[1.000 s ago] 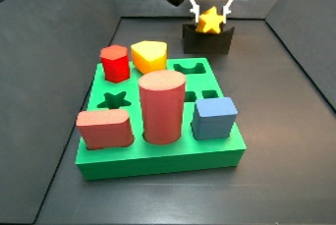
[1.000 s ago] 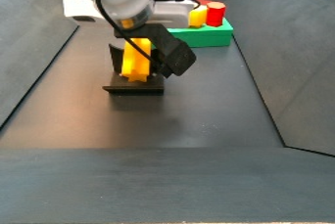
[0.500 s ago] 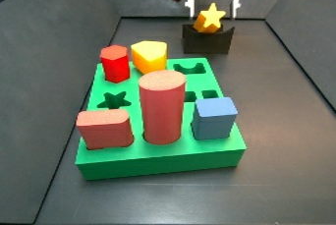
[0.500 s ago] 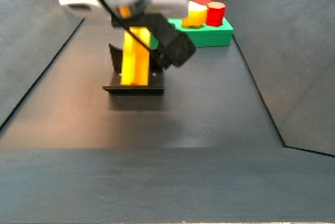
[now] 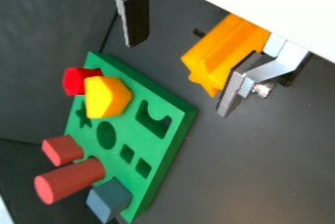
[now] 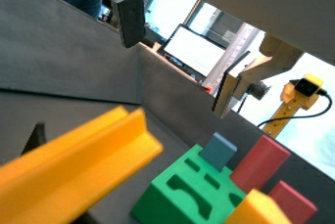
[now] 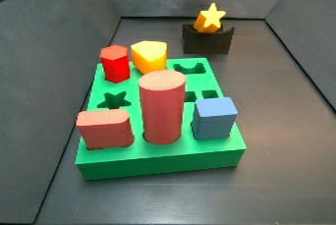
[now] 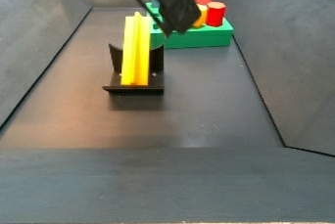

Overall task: Pick up the star object. Move up. Place the star object on the fixture. Regrasp the star object. Move to above the board. Insert the star object.
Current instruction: Regrasp the star object.

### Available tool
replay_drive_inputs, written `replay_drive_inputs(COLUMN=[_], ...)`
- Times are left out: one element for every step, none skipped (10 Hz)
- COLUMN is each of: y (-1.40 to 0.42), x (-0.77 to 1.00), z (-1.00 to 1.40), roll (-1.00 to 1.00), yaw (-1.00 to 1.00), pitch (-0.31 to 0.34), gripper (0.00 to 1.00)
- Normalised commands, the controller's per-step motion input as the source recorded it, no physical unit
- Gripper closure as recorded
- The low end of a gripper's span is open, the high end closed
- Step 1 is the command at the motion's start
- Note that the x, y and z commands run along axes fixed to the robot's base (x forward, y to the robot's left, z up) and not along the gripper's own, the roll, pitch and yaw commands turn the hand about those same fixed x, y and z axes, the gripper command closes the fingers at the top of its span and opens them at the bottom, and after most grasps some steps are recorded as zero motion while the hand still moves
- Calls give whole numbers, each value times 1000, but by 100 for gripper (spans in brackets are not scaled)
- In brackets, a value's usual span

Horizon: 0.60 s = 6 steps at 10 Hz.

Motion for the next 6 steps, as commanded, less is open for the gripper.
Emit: replay_drive_inputs(y=[8,-690,-654,-515,-323,-114], x=[-28,147,145,71,13,-20], z=[260,798,735,609,427,151], roll=[41,1000,1000,1000,1000,1000], yaw=[-3,32,31,31,30,29], pitch=[78,59,59,55,51,48], gripper=[0,0,0,0,0,0])
